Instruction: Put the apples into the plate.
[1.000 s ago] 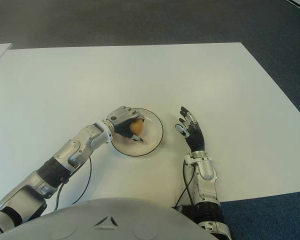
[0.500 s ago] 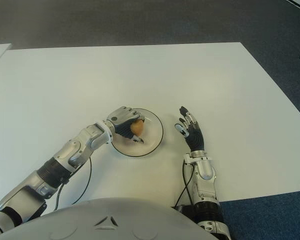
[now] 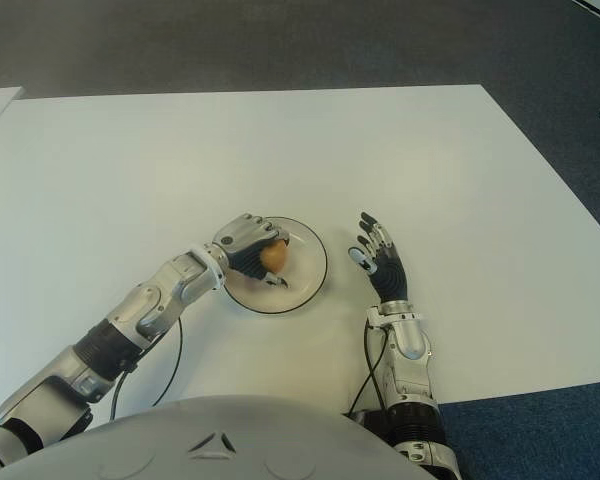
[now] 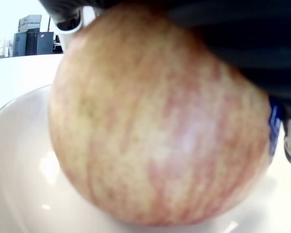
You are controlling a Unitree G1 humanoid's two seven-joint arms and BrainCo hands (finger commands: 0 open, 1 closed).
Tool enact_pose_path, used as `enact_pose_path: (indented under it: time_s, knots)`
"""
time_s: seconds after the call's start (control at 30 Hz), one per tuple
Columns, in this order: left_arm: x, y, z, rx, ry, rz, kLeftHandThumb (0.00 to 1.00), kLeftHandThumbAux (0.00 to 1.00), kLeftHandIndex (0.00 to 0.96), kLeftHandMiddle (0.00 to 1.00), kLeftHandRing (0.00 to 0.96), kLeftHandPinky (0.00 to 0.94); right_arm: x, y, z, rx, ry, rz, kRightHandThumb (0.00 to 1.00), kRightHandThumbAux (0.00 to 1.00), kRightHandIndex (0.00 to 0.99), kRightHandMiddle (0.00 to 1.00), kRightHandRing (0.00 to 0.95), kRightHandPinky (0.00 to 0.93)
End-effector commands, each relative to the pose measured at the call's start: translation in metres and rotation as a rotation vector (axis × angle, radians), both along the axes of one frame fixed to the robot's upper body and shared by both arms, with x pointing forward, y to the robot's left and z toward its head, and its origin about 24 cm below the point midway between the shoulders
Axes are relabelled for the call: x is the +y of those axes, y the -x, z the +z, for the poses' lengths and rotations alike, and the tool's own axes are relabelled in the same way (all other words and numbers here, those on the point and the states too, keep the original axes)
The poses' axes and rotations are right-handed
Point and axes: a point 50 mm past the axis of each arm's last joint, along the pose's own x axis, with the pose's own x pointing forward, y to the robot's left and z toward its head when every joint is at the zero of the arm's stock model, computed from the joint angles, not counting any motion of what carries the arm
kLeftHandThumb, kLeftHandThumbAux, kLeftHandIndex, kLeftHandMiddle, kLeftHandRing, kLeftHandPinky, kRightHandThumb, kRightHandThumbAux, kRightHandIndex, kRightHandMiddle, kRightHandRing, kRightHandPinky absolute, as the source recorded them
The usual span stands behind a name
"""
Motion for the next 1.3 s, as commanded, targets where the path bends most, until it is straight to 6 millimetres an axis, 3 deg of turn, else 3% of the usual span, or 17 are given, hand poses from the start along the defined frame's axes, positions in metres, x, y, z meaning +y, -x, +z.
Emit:
enact_pose_path:
  time_s: [0.03,0.2,0.33,1.3]
  knots:
    - [0.0004,0.0032,-0.0016,0.016,0.012,-0.002,0.293,0.387,0.275,0.284,0.251,0.231,0.0076,0.0203,-0.0337,0.205,-0.05,0.005,0.137,0.505,0.118,0.093,0.036,0.019]
    - [0.0004,0.0033,0.0,0.034,-0.003,0.0,0.174,0.327,0.089,0.077,0.062,0.078,0.0081,0.0204,-0.0335,0.206,-0.054,0.015,0.144,0.507,0.153,0.099,0.039,0.034]
    - [-0.0002,0.0042,0.0023,0.043,-0.011,0.011,0.137,0.327,0.028,0.017,0.012,0.021,0.0081,0.0207,-0.0336,0.204,-0.058,0.021,0.141,0.503,0.168,0.102,0.038,0.023]
    - [-0.0014,0.0046,0.0058,-0.039,-0.033,-0.028,0.115,0.274,0.0,0.0,0.0,0.0,0.0061,0.0218,-0.038,0.209,-0.054,0.009,0.12,0.494,0.146,0.084,0.022,0.018]
